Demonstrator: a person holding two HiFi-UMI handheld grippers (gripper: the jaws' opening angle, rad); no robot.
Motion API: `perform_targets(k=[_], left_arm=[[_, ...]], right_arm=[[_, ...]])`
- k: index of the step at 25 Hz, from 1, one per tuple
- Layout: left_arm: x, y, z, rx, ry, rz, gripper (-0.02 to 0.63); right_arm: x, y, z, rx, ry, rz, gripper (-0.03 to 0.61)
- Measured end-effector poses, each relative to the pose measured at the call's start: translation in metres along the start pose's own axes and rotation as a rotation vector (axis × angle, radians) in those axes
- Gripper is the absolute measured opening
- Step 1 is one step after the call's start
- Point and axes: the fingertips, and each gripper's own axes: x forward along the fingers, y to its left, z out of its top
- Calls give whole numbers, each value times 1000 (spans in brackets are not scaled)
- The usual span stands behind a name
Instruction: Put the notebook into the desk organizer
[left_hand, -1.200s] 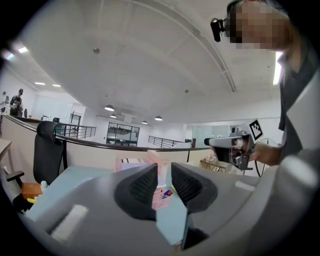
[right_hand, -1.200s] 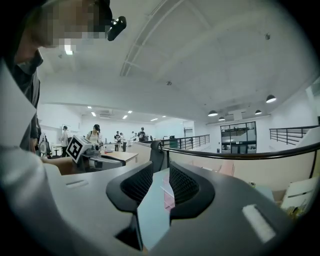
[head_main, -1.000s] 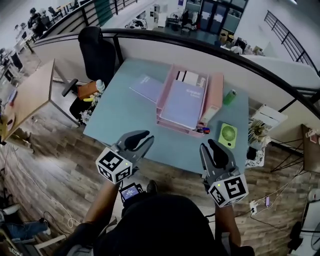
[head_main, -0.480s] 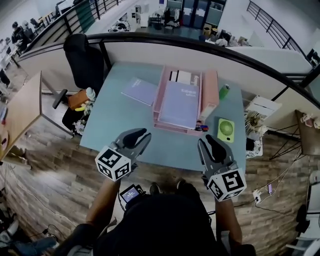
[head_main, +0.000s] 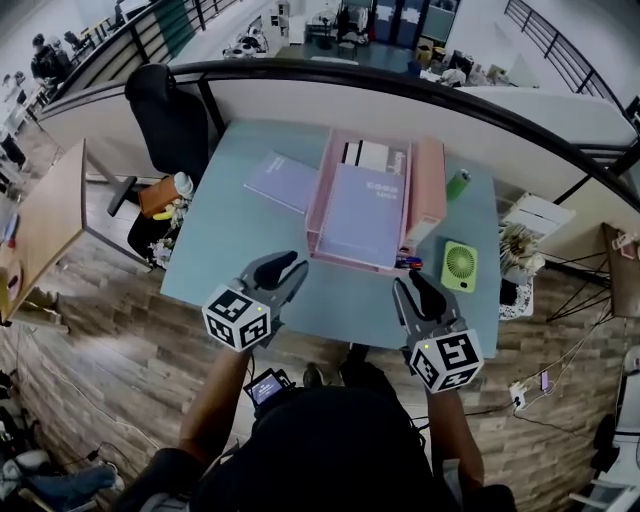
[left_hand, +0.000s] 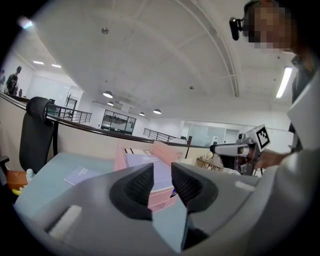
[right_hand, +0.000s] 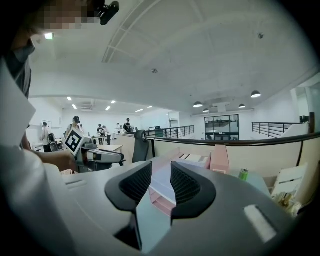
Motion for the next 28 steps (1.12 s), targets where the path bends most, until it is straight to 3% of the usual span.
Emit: perform_targets(k=[12, 24, 28], left_arm=[[59, 35, -42, -132, 78, 49, 190], [86, 52, -73, -249, 134, 101, 291], [92, 51, -82, -274, 151, 99, 291]], right_arm=[[54, -50, -65, 134, 143, 11, 132], [81, -68, -112, 323, 251, 44, 181], [87, -68, -122, 373, 267, 62, 184]])
